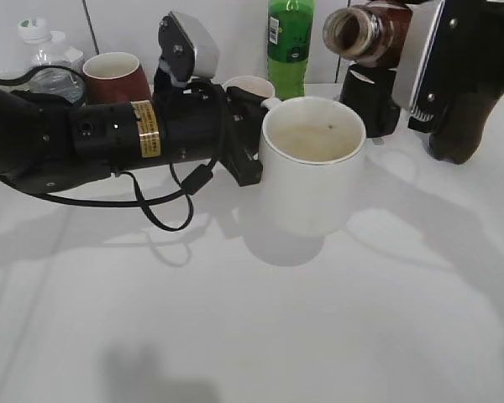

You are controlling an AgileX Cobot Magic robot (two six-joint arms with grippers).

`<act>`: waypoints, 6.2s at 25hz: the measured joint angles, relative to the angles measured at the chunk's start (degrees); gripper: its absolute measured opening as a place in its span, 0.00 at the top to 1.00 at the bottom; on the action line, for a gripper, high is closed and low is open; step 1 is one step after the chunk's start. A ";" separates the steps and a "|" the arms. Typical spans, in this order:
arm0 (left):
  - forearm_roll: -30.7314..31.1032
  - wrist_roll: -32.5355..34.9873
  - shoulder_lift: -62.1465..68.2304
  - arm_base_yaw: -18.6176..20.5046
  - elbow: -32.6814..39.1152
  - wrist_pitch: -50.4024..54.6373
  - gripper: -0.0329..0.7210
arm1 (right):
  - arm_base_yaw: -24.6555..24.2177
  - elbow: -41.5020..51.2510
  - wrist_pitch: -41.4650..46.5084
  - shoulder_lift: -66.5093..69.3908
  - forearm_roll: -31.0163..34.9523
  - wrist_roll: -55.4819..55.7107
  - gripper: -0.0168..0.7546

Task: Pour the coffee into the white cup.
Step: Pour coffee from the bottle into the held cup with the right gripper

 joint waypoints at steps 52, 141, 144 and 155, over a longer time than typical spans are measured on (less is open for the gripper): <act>3.30 -0.17 0.00 0.00 0.00 -2.41 0.89 | 0.00 0.00 0.00 0.00 0.00 -19.75 0.28; 5.11 -1.51 0.05 0.00 0.00 -1.62 0.89 | 0.00 0.00 -3.93 0.00 1.77 -30.64 0.28; 5.16 -1.46 0.05 0.00 0.00 -1.56 0.89 | 0.00 0.00 -3.93 0.00 1.82 -30.89 0.28; 3.19 0.55 0.05 0.00 0.00 -1.50 0.89 | 0.00 0.00 -4.09 0.00 1.87 -18.08 0.28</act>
